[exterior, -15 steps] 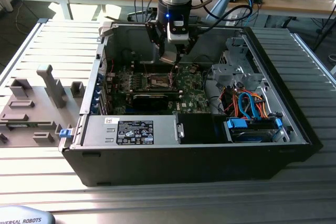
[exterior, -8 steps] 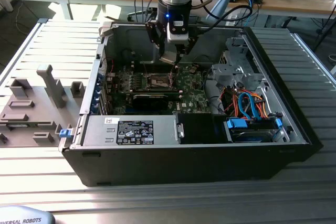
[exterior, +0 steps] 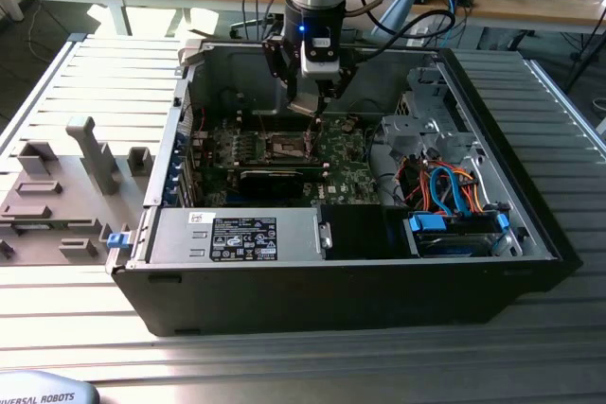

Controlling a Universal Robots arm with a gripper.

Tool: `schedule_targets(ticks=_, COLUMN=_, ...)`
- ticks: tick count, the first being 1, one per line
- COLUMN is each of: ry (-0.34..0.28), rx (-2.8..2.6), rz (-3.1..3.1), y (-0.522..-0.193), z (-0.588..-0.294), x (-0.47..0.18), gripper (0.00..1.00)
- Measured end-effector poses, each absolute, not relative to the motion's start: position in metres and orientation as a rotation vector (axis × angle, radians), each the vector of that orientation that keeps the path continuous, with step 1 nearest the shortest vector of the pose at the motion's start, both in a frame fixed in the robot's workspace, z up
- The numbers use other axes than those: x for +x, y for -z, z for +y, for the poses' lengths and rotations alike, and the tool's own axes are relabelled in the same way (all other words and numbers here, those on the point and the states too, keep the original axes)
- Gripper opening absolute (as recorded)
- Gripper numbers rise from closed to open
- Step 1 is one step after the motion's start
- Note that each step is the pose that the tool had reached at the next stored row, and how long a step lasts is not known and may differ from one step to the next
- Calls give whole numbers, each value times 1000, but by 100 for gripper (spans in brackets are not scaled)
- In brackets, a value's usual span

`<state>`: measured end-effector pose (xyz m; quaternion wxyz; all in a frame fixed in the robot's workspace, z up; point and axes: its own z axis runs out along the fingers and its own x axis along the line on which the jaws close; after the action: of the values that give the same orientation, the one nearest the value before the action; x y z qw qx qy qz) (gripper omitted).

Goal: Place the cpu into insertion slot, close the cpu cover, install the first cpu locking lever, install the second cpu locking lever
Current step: 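Place the cpu into insertion slot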

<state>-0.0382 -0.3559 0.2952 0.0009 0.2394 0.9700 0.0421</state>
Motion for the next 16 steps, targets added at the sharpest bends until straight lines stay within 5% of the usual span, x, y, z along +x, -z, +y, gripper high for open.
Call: schedule_targets(ticks=16, ry=-132, rx=772, rz=3040, y=-295, z=-356, x=-38, gripper=54)
